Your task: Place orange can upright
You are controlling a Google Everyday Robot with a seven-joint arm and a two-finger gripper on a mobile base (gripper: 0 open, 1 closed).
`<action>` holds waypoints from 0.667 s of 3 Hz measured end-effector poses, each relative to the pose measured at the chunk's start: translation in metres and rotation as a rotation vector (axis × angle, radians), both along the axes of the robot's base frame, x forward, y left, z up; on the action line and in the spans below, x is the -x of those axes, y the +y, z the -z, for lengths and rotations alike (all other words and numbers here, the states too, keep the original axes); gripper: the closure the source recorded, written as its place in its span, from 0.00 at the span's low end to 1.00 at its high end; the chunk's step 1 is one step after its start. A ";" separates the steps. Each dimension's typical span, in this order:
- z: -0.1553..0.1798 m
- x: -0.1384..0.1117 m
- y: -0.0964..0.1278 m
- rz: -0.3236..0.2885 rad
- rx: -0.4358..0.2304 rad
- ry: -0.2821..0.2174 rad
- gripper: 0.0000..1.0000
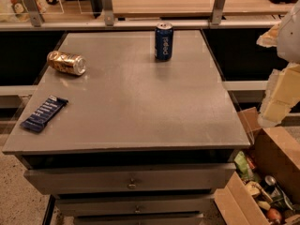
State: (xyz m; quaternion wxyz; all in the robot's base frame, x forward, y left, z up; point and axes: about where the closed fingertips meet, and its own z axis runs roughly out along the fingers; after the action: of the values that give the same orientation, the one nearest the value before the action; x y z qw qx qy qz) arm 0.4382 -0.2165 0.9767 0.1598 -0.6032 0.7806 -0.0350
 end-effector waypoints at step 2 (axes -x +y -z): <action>-0.007 -0.008 0.037 -0.070 -0.039 -0.008 0.00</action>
Offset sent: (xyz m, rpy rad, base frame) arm 0.0169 0.0890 0.0129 0.0947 0.0048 0.1730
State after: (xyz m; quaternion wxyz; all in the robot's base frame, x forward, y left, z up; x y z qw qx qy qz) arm 0.4457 -0.1793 0.9841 0.1758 -0.6269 0.7588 -0.0167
